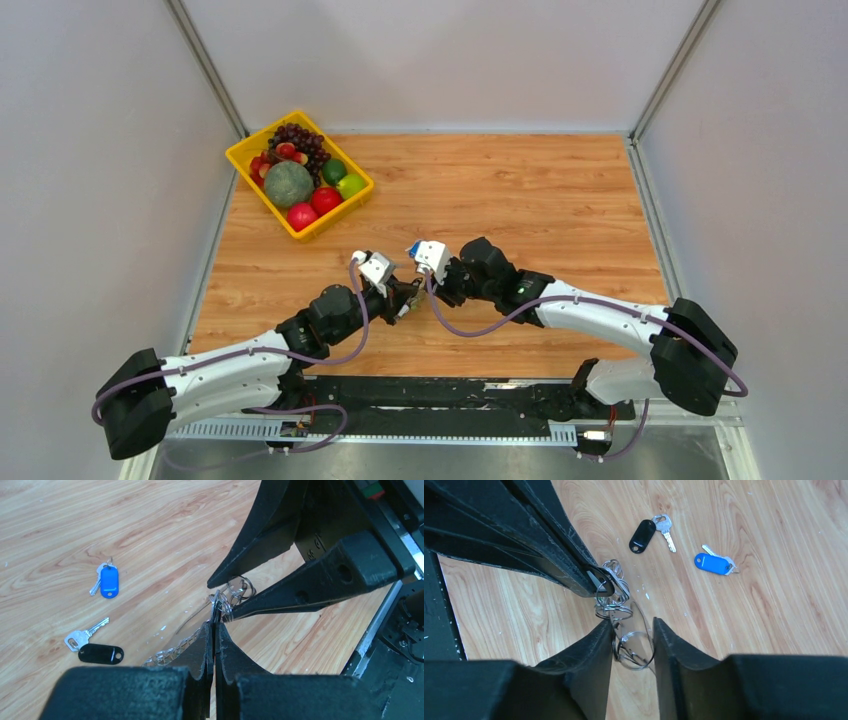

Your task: Remove the keys from the keyring

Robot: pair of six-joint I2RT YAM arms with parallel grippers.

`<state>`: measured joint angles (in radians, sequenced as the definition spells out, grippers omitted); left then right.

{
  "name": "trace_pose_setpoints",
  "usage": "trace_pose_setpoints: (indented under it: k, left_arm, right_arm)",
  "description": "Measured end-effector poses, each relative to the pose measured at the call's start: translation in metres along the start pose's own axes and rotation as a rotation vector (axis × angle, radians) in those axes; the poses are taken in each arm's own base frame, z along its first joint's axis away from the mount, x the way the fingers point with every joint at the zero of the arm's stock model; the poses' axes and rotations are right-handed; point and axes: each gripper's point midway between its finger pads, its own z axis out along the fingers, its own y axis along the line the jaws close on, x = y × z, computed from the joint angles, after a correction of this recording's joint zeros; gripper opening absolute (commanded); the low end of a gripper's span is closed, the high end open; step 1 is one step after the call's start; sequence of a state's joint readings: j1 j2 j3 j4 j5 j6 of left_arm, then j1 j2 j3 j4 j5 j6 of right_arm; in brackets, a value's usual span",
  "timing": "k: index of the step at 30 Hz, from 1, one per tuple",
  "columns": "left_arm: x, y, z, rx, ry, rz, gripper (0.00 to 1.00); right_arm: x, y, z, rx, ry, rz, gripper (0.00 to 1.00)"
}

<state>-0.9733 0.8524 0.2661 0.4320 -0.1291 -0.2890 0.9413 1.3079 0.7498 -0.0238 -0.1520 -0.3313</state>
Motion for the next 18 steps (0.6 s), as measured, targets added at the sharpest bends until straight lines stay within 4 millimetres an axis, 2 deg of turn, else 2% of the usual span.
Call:
trace_pose_setpoints:
  k: [1,5,9,13,18]
  left_arm:
    - [-0.0001,0.0000,0.0000,0.000,0.000,0.000,0.00]
    - [0.0019,0.0005,-0.0004,0.000,-0.002,-0.001,0.00]
    - [0.0046,0.0012,-0.0008,0.000,-0.001,0.000,0.00]
    - [0.0058,0.0015,-0.0005,0.000,-0.003,-0.001,0.00]
    - [0.0079,0.0028,-0.0008,-0.004,-0.003,-0.001,0.00]
  right_arm:
    - [-0.0012,0.0003,0.0002,-0.003,-0.005,-0.004,0.28]
    - [-0.0026,0.0025,0.0005,-0.017,-0.012,-0.010,0.26]
    - [-0.0019,0.0048,0.0007,-0.029,-0.014,-0.011,0.16]
    - [-0.0028,0.0063,0.0009,-0.037,-0.020,-0.008,0.01]
    - [-0.0040,0.0079,0.0005,-0.044,-0.025,-0.002,0.00]
